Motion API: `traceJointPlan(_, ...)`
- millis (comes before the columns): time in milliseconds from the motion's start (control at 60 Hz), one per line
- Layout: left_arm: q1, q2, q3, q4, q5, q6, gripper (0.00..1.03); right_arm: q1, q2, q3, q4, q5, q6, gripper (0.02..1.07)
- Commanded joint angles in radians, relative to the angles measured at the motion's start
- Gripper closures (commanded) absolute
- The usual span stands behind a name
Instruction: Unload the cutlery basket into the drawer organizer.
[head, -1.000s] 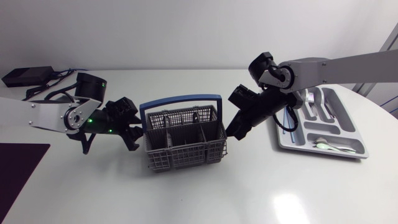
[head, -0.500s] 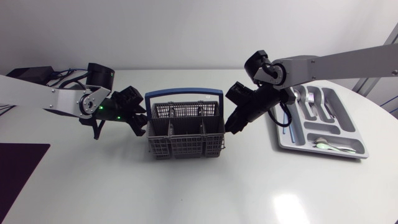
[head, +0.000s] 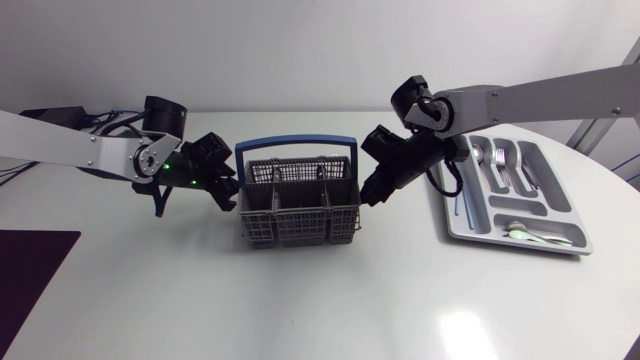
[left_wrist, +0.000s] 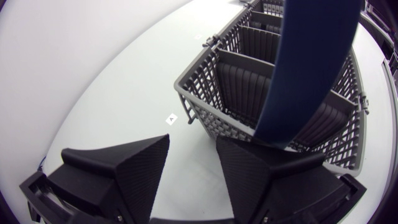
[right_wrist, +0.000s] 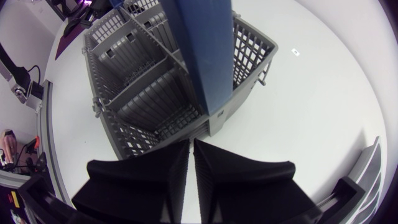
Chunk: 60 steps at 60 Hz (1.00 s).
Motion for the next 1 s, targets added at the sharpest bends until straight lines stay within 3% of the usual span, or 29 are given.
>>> traceJointPlan(0, -0.033, 0.025, 0.047, 0.007, 0.047, -0.028, 0.48, 0.031, 0.01, 0.023, 0.03, -0.031, 0.033, 0.93)
traceJointPlan(700, 0.007, -0.055, -0.024, -0.006, 0.046, -0.028, 0.46, 0.003, -0.093, -0.095, 0.073, 0.032, 0.053, 0.91)
traceJointPlan(750, 0.011, -0.065, -0.031, -0.006, 0.046, -0.028, 0.46, -0.006, -0.102, -0.104, 0.077, 0.041, 0.057, 0.82)
traceJointPlan(833, 0.02, -0.088, -0.051, -0.008, 0.047, -0.028, 0.45, -0.021, -0.12, -0.129, 0.091, 0.064, 0.059, 0.59)
traceJointPlan(917, 0.023, -0.098, -0.07, -0.006, 0.047, -0.028, 0.45, -0.029, -0.13, -0.144, 0.102, 0.08, 0.059, 0.47)
traceJointPlan(983, 0.023, -0.107, -0.08, -0.006, 0.047, -0.028, 0.45, -0.033, -0.131, -0.15, 0.105, 0.087, 0.062, 0.29)
